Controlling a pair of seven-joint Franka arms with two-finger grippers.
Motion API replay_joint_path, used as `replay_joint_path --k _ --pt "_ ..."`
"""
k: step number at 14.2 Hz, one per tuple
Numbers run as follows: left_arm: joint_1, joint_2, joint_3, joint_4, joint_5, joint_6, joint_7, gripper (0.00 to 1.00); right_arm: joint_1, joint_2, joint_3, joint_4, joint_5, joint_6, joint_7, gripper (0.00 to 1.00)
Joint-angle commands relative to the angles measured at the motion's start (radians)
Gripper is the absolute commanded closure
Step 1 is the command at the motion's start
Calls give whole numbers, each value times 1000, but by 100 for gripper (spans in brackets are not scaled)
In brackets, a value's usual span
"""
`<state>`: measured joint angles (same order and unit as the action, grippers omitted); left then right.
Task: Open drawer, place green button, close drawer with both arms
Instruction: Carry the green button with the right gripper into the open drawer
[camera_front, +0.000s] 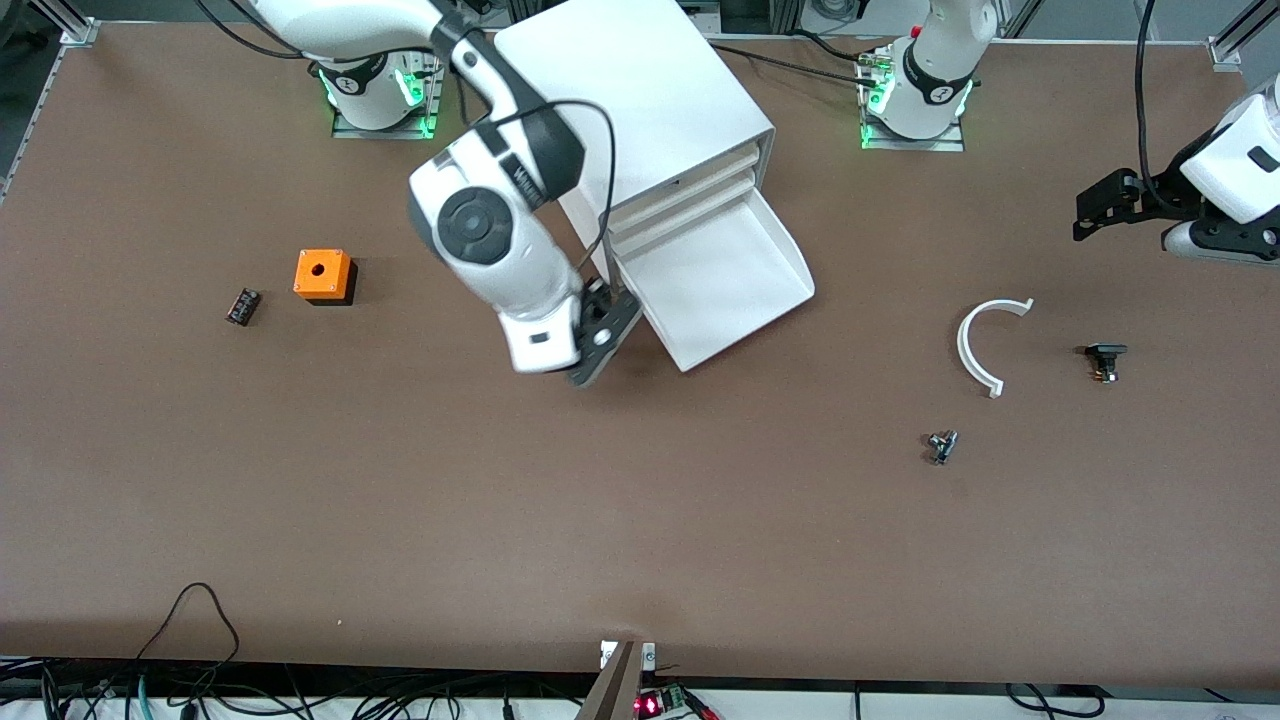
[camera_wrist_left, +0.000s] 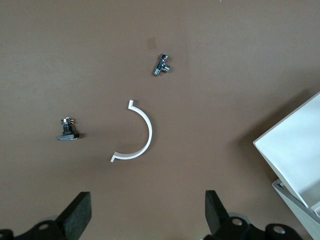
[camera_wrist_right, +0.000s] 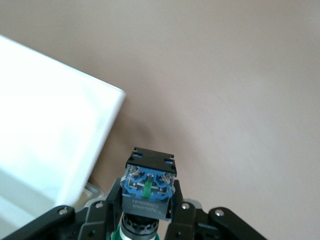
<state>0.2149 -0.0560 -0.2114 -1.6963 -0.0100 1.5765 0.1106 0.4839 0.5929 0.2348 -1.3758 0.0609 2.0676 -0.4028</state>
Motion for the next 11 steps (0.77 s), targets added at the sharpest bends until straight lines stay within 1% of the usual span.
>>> replay_joint_path --k 1,2,4,5,6,7,8,11 --pt "-14 18 7 34 22 -18 -9 0 30 25 35 38 -4 22 -183 64" --pt "-14 18 7 35 22 -18 -9 0 48 30 35 52 -4 22 -262 64" --pt "-14 18 7 34 22 -18 -9 0 82 77 35 95 -3 25 -454 63" --pt "-14 18 7 35 22 -18 -9 0 94 100 35 104 -3 28 -511 63" --pt "-14 18 7 35 22 -18 -9 0 122 105 37 106 -4 25 -528 63" --pt "-14 18 7 35 22 -19 -9 0 152 110 37 106 -28 19 -530 63" --pt "-14 24 7 37 24 -19 -9 0 180 114 37 106 -71 14 -533 64" --pt "-14 28 7 47 24 -21 -11 0 229 151 37 106 -114 11 -534 64"
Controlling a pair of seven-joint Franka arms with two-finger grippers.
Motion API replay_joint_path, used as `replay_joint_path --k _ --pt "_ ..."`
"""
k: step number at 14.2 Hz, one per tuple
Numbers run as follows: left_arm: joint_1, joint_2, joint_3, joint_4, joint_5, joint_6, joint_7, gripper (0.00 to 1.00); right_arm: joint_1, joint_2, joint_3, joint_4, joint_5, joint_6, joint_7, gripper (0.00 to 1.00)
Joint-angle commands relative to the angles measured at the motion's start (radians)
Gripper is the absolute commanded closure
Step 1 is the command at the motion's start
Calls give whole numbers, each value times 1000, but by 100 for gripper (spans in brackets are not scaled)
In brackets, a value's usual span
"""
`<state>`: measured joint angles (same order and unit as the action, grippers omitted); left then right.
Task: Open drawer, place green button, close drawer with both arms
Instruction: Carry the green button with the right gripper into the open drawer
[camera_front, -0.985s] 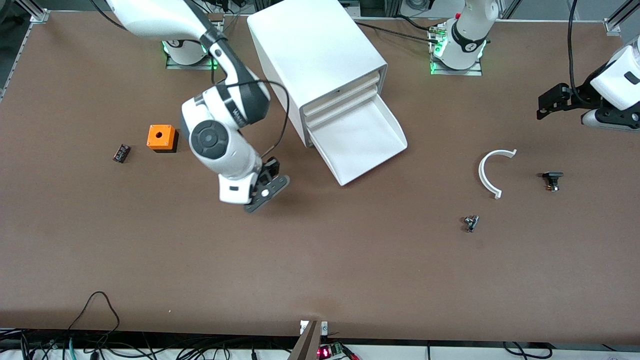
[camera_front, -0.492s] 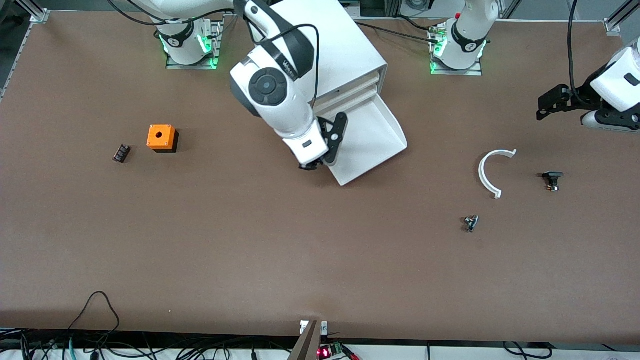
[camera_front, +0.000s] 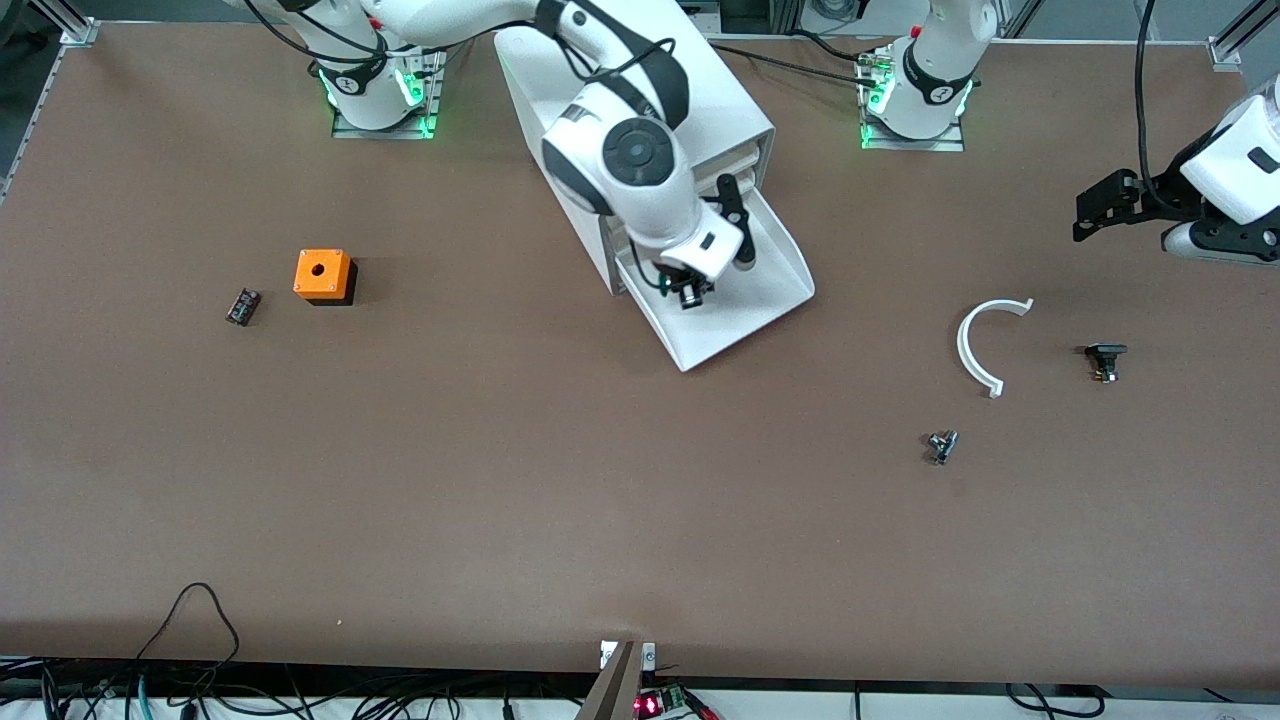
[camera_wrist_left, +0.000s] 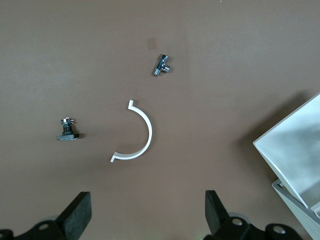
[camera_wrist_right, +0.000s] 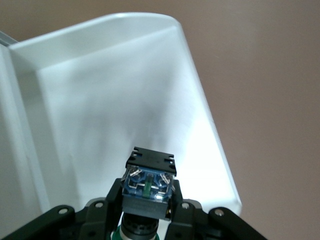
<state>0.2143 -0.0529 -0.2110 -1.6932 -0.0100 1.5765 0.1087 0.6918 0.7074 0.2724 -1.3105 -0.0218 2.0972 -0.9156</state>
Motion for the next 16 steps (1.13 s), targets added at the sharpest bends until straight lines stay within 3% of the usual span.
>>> replay_joint_path --k 1,7,8,9,10,14,16 --pt "-13 25 7 44 24 -21 -8 0 29 53 1 40 -58 -17 -22 64" --pt "-12 30 13 44 24 -23 -7 0 60 118 -2 51 -99 -6 -16 60" --pt "-12 31 13 46 24 -23 -9 0 60 116 -2 51 -96 -15 -3 46" --pt "-12 34 15 46 24 -23 -8 0 60 110 -1 51 -92 -17 6 12" --pt "-12 38 16 46 24 -23 -7 0 57 104 -1 60 -89 -19 9 0" --pt "-12 38 21 46 24 -21 -4 0 52 83 5 222 -87 -135 53 0" --pt "-10 39 21 38 24 -10 5 0 14 20 7 237 -79 -157 69 0"
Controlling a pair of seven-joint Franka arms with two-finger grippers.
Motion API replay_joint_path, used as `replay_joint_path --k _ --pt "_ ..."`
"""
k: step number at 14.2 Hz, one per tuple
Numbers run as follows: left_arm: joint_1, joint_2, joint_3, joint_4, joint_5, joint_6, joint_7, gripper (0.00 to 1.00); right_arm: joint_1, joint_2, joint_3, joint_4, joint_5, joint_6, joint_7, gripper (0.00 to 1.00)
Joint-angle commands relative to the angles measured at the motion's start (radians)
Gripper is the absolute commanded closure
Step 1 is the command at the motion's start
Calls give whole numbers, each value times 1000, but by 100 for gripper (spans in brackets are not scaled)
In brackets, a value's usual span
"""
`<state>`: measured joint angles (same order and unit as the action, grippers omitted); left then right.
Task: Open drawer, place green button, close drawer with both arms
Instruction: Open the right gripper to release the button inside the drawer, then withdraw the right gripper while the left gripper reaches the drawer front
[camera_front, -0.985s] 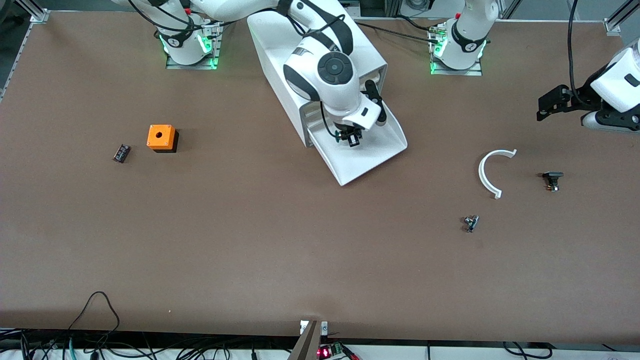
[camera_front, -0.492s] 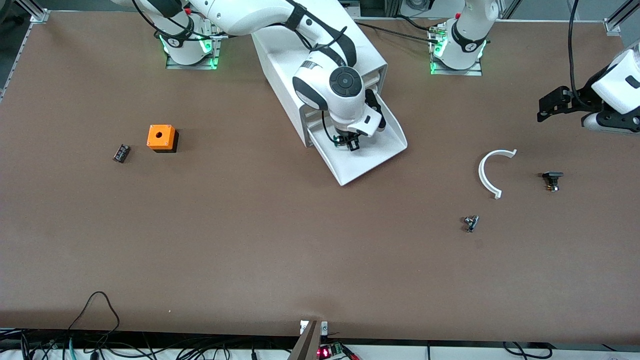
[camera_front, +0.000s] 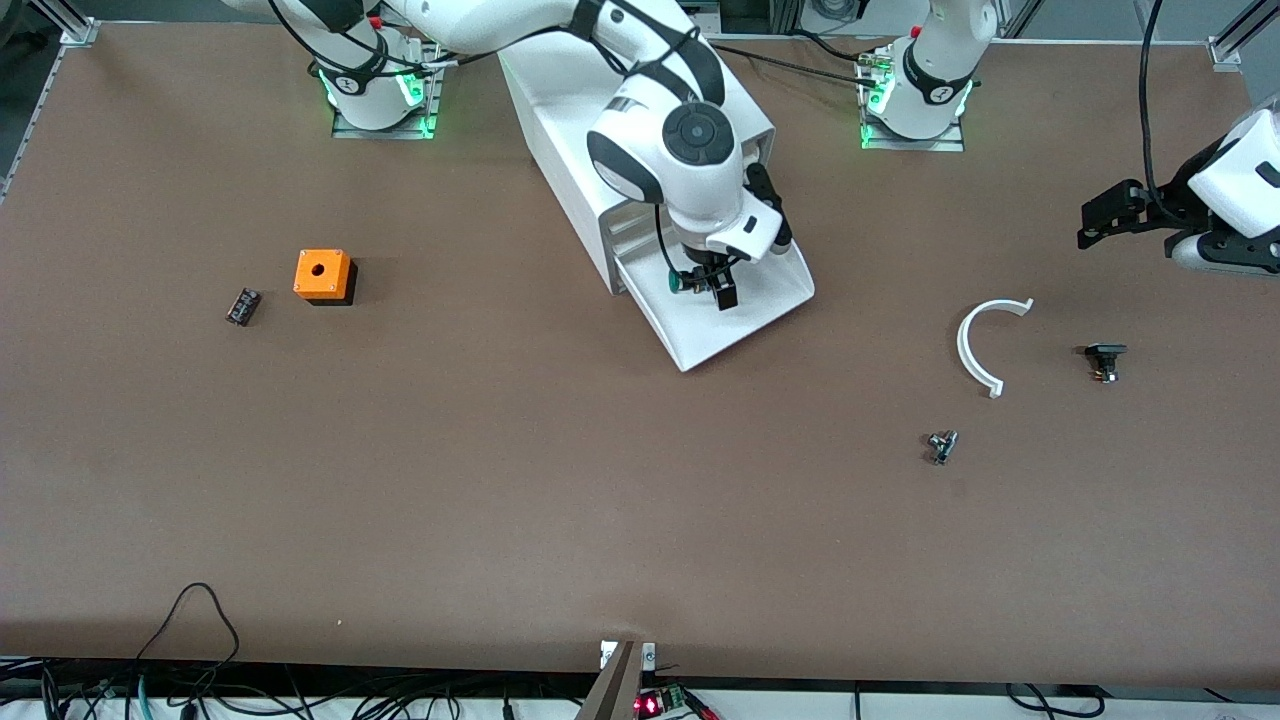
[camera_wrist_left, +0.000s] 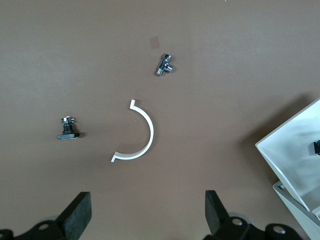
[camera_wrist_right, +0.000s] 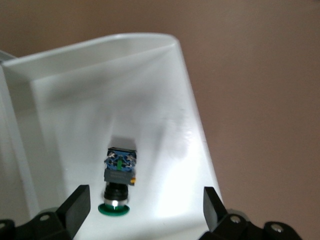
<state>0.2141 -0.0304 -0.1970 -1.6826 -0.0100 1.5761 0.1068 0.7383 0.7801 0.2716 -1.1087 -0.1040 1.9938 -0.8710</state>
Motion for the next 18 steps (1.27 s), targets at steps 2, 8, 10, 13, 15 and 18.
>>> replay_joint_path --k 2,8,10,13,15,18 --pt "-21 50 -10 17 39 18 -19 0 -80 -87 6 29 10 -61 29 0" --pt "-82 147 -87 -241 28 431 -286 0 -287 -157 -60 21 75 -101 493 0" --pt "-119 185 -96 -319 28 600 -398 0 -290 -165 -127 -12 78 -96 684 0" --pt "-194 286 -96 -371 28 783 -522 0 -298 -219 -182 -94 75 -121 974 0" --pt "-243 372 -94 -371 28 876 -605 0 -298 -237 -203 -95 73 -196 1125 0" --pt "-303 437 -94 -371 28 933 -749 0 -306 -249 -281 -97 67 -350 1319 0"
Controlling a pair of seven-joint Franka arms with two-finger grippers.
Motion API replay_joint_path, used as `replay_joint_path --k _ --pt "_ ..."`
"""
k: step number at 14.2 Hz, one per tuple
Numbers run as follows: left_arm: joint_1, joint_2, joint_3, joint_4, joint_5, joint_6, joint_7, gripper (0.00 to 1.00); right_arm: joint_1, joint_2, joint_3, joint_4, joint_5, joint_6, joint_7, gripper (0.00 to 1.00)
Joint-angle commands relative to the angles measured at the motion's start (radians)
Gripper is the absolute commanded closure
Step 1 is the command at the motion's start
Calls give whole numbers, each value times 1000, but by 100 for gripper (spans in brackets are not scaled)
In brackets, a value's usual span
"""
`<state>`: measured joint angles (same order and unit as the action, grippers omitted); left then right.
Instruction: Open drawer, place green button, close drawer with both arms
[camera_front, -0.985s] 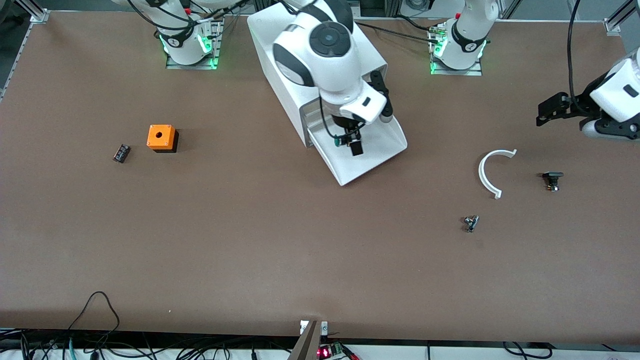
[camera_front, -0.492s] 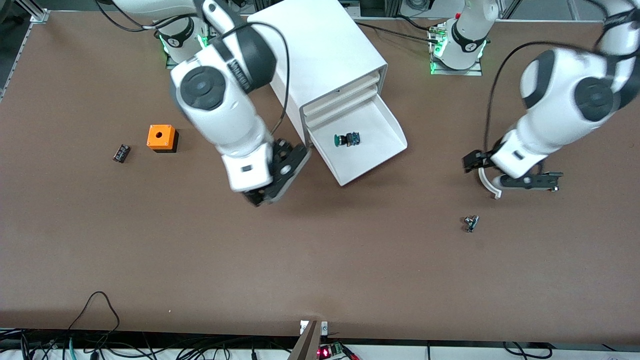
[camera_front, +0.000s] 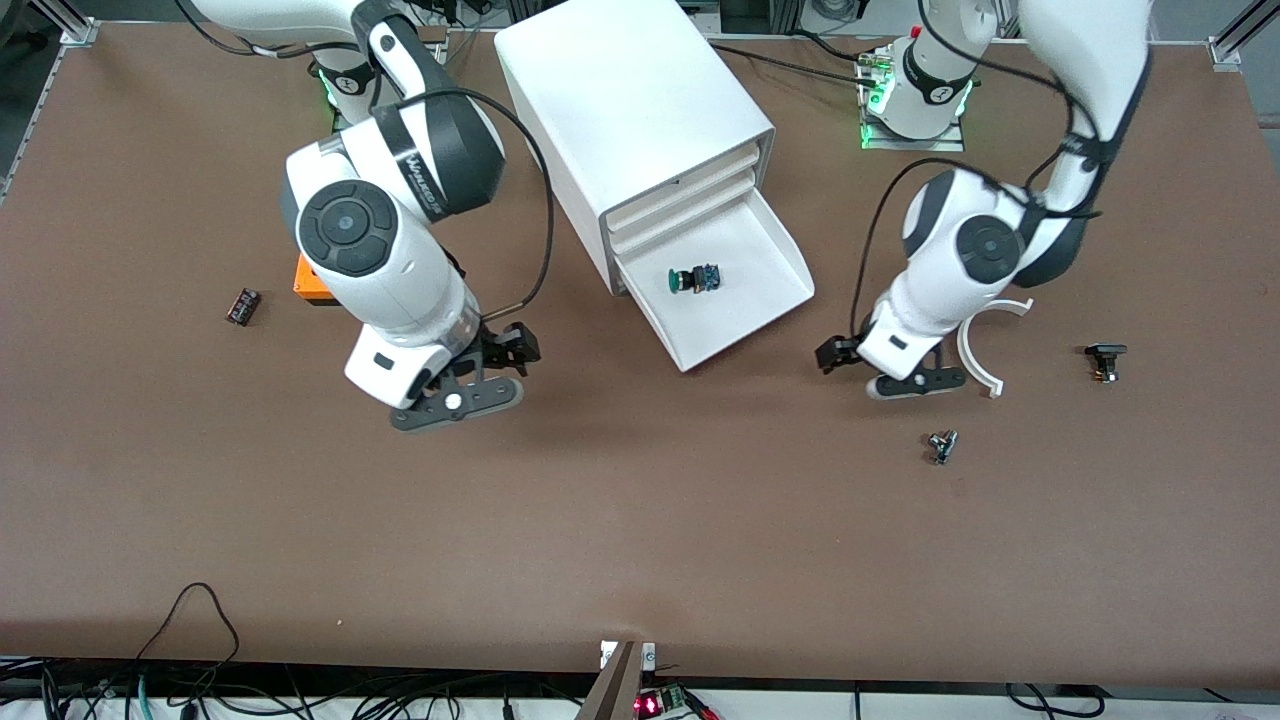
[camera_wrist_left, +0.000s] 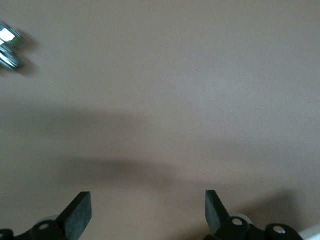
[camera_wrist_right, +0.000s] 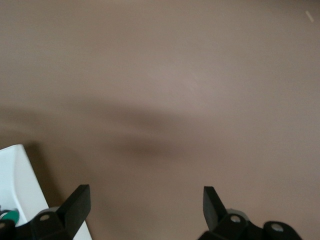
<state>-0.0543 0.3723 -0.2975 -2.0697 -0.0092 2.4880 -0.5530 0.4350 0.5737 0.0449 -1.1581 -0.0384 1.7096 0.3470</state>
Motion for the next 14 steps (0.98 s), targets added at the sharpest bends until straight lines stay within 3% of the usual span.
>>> replay_joint_path --k 1,6,11,14 --pt "-56 48 6 16 28 34 -113 0 -24 -52 -72 -57 2 -77 101 0" --pt "-142 70 1 -24 26 57 -249 0 -192 -195 -85 -213 6 10 95 0" --pt "-148 36 -121 -93 26 42 -237 0 -304 -320 -77 -233 14 -79 38 0" --pt "-148 23 -213 -121 26 8 -237 0 -377 -359 -76 -268 15 -93 -162 0"
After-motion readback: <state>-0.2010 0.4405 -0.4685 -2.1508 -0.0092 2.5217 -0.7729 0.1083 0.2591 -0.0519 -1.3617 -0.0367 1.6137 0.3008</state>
